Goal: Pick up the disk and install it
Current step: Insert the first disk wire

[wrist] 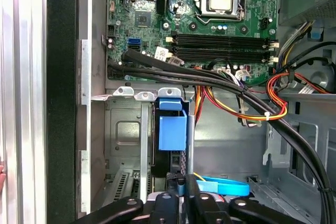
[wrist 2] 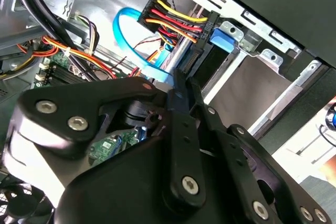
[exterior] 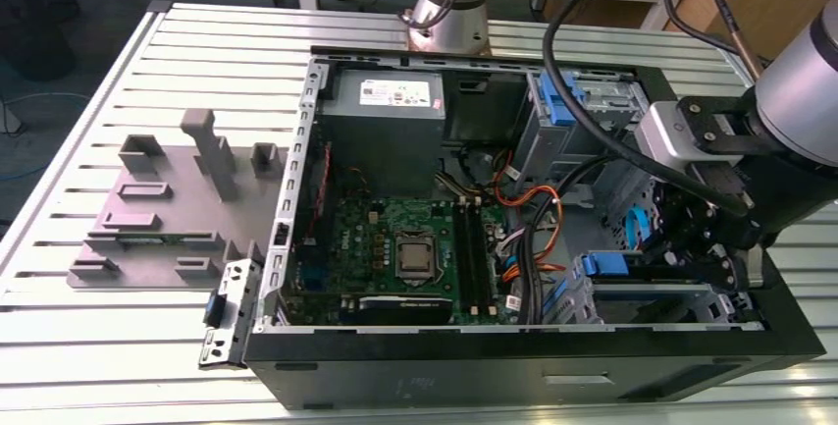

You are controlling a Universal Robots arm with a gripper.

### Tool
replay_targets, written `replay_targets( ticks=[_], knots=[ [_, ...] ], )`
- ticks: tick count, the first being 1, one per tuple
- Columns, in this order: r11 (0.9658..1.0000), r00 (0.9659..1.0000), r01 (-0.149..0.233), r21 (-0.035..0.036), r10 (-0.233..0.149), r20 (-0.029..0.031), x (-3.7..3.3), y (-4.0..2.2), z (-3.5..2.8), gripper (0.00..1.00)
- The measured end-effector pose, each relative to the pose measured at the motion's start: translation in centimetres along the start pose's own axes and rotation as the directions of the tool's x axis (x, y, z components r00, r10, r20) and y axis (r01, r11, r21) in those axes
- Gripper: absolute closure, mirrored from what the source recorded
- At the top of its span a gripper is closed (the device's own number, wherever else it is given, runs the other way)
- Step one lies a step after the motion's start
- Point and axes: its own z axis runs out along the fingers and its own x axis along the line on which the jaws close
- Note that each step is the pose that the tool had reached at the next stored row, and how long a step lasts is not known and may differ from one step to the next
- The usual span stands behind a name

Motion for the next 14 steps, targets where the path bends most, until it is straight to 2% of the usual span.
replay_targets(
  ticks=[1, 7, 14],
  knots=[
    [1.0000, 1.0000, 0.000, 0.0000, 0.000, -0.0001, 0.00, 0.00, 0.00, 0.76],
    [1.0000, 1.0000, 0.000, -0.0001, 0.000, -0.0007, -0.01, 0.00, -0.11, 0.76],
    [1.0000, 1.0000, 0.000, 0.0000, 0.000, -0.0005, -0.09, -0.04, -1.02, 0.76]
  ],
)
